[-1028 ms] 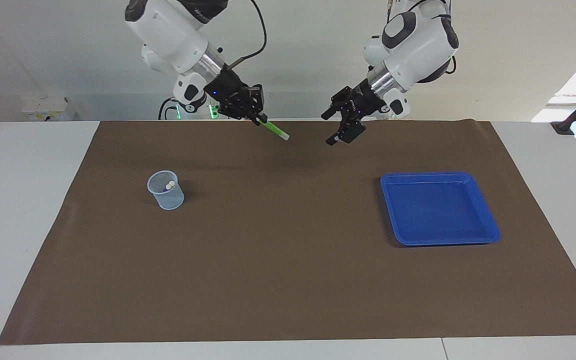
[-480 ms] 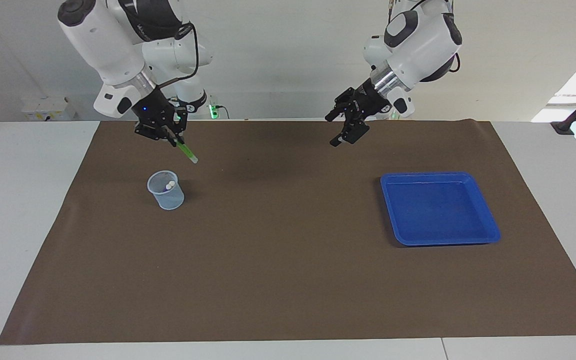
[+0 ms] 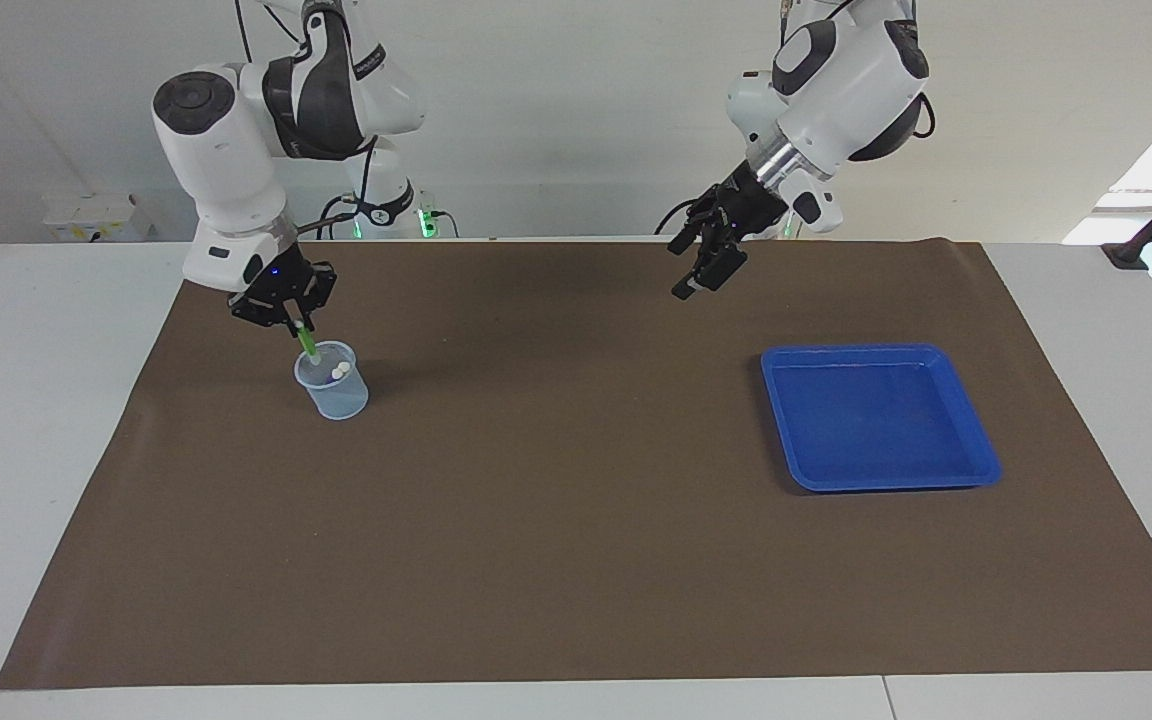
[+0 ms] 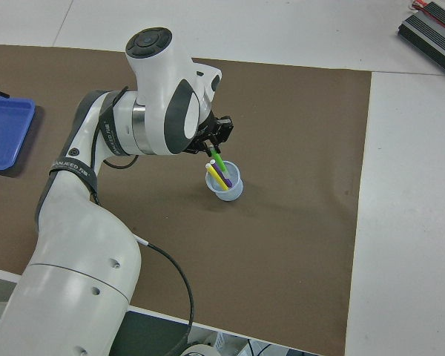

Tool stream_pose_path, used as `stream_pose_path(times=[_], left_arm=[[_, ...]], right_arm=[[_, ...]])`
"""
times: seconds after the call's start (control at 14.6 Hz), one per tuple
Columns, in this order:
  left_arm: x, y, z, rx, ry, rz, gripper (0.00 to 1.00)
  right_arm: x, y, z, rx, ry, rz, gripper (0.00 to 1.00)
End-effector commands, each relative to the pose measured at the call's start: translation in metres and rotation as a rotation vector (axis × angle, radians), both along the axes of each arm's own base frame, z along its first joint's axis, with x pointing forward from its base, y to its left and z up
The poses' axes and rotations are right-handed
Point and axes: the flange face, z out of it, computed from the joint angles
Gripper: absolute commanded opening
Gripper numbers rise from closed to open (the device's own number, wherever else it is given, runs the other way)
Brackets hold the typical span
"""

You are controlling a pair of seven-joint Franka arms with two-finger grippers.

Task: Transfer and insert pens with both arms
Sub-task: 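Insert the green pen into the cup while the left gripper returns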

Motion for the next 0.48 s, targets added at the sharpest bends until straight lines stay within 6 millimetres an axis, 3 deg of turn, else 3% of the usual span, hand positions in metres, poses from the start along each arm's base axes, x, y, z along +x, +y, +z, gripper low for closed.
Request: stream_pose_path(times=[0.0,0.07,0.14,0.21,0.27,0.41], left_arm=[[0.01,0.029,-0.001,0.083,-0.051,-0.17,1.0],[0.009,0.038,-0.002,0.143,-0.081,-0.288,1.0],[0.012,0.047,-0.003,0.189,-0.106,-0.385,1.0],[0.017,0.058,-0.004,0.23,-0.126,-0.486,1.0],[0.023,0.068,0.004,0.27,-0.152,-0.572,1.0],[0.037,0.082,0.019,0.381,-0.188,-0.79,1.0]], right_arm=[[-0.001,0.001,-0.024,-0.015,0.005,0.022,0.0],[-0.003,0.002,-0.028,-0.014,0.01,0.02,0.0],[-0.004,0.002,-0.028,-0.014,0.014,0.02,0.06],[-0.003,0.002,-0.028,-0.014,0.013,0.02,0.46],[-0.002,0.001,-0.025,-0.011,0.01,0.017,0.98],[0.002,-0.001,-0.006,-0.007,-0.015,0.009,1.0]])
